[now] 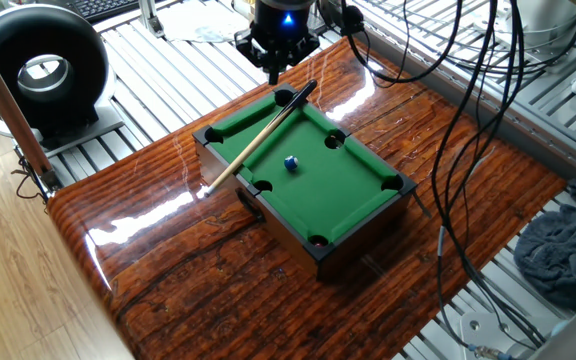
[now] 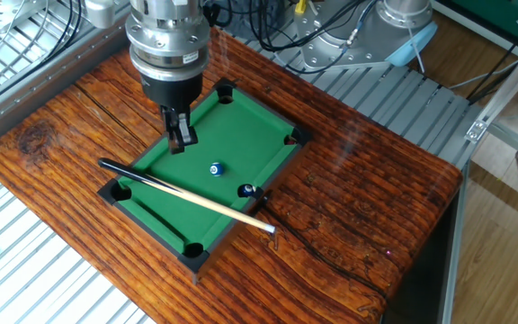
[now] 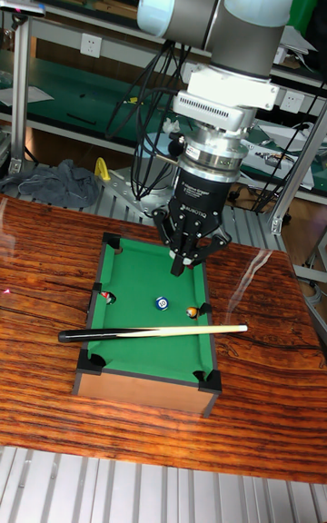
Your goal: Hit the pool ball
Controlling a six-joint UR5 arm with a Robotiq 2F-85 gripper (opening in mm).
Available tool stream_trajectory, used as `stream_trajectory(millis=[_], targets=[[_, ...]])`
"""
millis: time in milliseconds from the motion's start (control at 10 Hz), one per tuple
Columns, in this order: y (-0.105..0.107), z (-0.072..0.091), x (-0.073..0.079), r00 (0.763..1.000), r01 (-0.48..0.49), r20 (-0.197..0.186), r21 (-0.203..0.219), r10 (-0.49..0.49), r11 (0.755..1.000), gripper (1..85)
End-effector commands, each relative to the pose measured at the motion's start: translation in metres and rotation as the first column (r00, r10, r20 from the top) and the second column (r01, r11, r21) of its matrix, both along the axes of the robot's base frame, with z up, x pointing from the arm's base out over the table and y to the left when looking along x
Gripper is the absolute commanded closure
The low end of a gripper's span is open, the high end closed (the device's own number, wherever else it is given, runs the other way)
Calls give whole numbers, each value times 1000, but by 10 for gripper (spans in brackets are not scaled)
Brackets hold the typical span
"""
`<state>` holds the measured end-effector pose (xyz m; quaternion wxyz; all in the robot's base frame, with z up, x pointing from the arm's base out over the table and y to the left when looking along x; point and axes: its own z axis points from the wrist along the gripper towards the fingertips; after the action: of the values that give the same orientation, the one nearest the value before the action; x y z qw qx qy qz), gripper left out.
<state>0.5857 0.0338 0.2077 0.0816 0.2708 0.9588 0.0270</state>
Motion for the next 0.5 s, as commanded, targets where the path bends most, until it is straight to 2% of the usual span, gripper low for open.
stream_trajectory(millis=[0,200,400], targets=[[3,1,-5,999,44,-21,19,-44,999,843],[1,0,-8,997,75,-32,16,-74,997,843],[-2,1,-4,995,94,-14,8,-94,996,843]])
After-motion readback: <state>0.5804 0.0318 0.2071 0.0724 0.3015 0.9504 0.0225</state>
